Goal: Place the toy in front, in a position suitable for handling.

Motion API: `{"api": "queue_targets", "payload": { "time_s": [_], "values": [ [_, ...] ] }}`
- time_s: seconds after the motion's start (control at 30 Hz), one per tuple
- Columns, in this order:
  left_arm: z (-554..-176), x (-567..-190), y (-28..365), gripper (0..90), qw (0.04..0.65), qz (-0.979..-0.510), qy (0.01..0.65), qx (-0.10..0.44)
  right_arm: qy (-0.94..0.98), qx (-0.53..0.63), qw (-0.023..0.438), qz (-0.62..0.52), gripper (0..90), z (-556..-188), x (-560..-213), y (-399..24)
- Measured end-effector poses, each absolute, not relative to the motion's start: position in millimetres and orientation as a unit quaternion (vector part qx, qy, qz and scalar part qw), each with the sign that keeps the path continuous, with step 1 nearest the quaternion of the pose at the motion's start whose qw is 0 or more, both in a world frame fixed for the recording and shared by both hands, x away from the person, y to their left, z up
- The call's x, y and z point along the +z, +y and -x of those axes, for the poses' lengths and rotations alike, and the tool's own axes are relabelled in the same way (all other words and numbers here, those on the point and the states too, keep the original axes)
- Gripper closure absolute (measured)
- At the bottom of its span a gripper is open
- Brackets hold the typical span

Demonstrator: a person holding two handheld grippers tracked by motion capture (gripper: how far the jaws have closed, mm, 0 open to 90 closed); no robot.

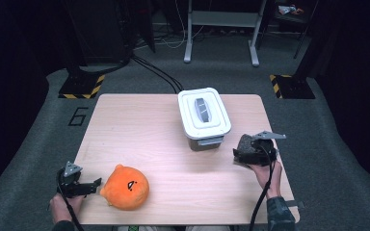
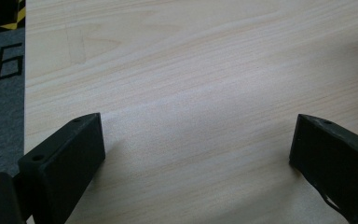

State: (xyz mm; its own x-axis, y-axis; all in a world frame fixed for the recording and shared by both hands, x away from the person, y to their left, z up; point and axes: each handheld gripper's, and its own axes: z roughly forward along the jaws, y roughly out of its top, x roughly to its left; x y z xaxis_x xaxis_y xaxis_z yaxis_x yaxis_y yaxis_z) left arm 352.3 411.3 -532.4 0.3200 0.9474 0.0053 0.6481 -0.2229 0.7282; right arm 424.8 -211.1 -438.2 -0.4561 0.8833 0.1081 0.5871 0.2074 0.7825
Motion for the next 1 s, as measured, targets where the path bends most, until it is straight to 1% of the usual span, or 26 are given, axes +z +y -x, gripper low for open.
{"api": "queue_targets", "payload": {
  "time_s": [0.23, 0.33, 0.43, 0.53, 0.67, 0.73, 0.9, 1.0],
  "values": [
    [-352, -532, 411, 3.0, 0.321, -0.746, 0.534, 0.233, 0.752, 0.414, 0.181, -0.48, 14.9, -443, -422, -201],
    [-352, -532, 411, 3.0, 0.321, -0.746, 0.534, 0.233, 0.752, 0.419, 0.185, -0.475, 16.8, -449, -411, -196],
    [-352, -532, 411, 3.0, 0.321, -0.746, 0.534, 0.233, 0.752, 0.425, 0.186, -0.468, 20.7, -458, -401, -192],
    [-352, -532, 411, 3.0, 0.321, -0.747, 0.534, 0.233, 0.754, 0.423, 0.185, -0.468, 27.7, -467, -395, -186],
    [-352, -532, 411, 3.0, 0.321, -0.746, 0.534, 0.233, 0.753, 0.421, 0.181, -0.472, 40.2, -483, -392, -183],
    [-352, -532, 411, 3.0, 0.321, -0.746, 0.534, 0.233, 0.752, 0.418, 0.179, -0.477, 44.7, -490, -392, -181],
    [-352, -532, 411, 3.0, 0.321, -0.746, 0.534, 0.234, 0.753, 0.415, 0.167, -0.484, 52.9, -507, -393, -177],
    [-352, -532, 411, 3.0, 0.321, -0.746, 0.534, 0.234, 0.753, 0.407, 0.157, -0.492, 55.6, -516, -397, -174]
  ]
}}
